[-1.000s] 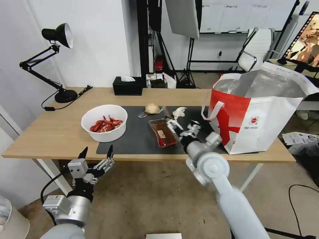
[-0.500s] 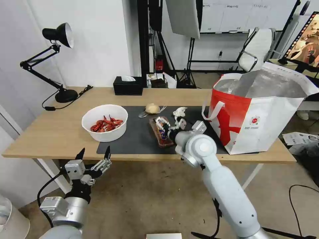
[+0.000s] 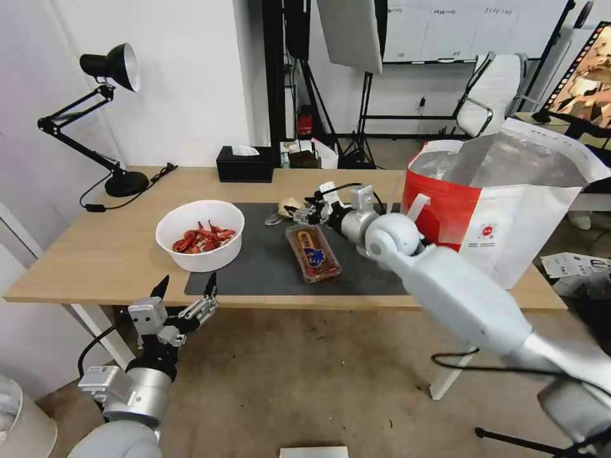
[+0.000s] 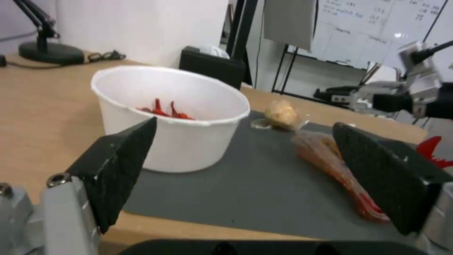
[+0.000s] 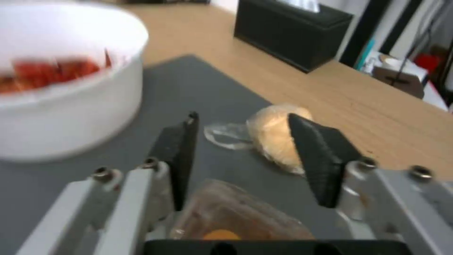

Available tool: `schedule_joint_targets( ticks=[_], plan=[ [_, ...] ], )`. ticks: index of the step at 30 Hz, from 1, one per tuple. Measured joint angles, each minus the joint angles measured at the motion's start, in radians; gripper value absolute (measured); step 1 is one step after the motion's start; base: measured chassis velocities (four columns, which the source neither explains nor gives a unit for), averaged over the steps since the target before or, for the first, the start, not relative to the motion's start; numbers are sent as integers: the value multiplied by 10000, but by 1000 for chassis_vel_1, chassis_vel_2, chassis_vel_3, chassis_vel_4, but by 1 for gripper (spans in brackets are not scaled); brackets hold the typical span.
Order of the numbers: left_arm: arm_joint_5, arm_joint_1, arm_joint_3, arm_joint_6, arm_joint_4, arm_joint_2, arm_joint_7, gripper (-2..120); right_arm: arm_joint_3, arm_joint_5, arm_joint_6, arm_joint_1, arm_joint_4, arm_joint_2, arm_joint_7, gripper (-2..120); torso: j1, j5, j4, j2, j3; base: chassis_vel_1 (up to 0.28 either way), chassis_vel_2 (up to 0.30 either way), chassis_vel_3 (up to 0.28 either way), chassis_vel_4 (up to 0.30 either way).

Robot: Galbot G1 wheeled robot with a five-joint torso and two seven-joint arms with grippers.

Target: Pick up the trash from the table and place it into the takeout bag.

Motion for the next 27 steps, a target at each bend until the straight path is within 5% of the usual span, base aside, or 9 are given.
schedule_joint_targets(
  ticks=[13, 27],
  plan=[
    [-2307, -512, 232, 964, -238, 315, -450, 100, -349, -696, 815, 74, -1349, 176, -1610, 1, -1, -1, 0, 0, -1, 0, 0, 0, 0],
    [-7832, -3036, 1334, 1772, 541, 2242, -949, 100, -338, -306, 842, -193, -1482, -25, -1546, 0, -1, -1, -3, 1, -1, 0, 0, 0, 0]
  ],
)
